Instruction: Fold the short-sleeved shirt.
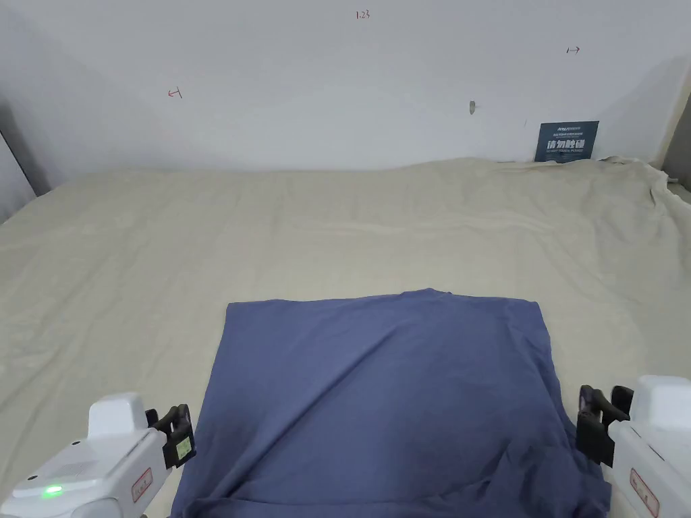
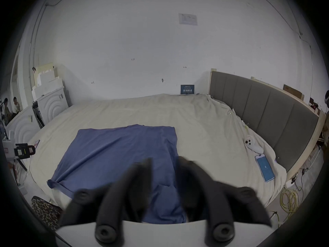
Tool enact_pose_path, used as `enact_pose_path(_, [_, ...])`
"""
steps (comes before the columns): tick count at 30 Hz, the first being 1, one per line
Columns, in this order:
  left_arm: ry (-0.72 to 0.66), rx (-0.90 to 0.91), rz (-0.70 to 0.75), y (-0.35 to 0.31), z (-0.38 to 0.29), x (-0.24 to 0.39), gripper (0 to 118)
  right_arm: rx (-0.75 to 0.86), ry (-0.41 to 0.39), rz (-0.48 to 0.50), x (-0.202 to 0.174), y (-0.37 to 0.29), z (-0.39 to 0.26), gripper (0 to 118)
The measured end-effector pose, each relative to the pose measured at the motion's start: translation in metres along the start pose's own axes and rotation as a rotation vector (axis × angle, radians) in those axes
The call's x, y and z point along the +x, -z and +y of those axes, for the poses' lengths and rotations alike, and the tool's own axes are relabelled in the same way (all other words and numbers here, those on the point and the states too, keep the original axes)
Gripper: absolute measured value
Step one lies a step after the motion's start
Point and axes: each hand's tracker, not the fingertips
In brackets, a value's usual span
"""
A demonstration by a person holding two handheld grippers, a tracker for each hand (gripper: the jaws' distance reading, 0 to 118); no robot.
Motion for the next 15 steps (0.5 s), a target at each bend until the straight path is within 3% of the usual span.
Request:
enact_pose_path(2, [0.005,0.01,-0.028,-0.004,-0.003,0.001,0,0.012,0.001,0.008,-0.002,-0.001,-0.002,0])
enact_pose_path(10, [0.033,-0.054,-0.036,0.0,-0.01,-0.001,0,0.026,-0.001,0.026,-0.002,-0.002,-0.003,0])
enact_pose_path(15, [-0.019,-0.221,-0.042,0.024,-0.018,-0.012,3,0.009,0.022,0.03,0.003,0.0,-0.006,0])
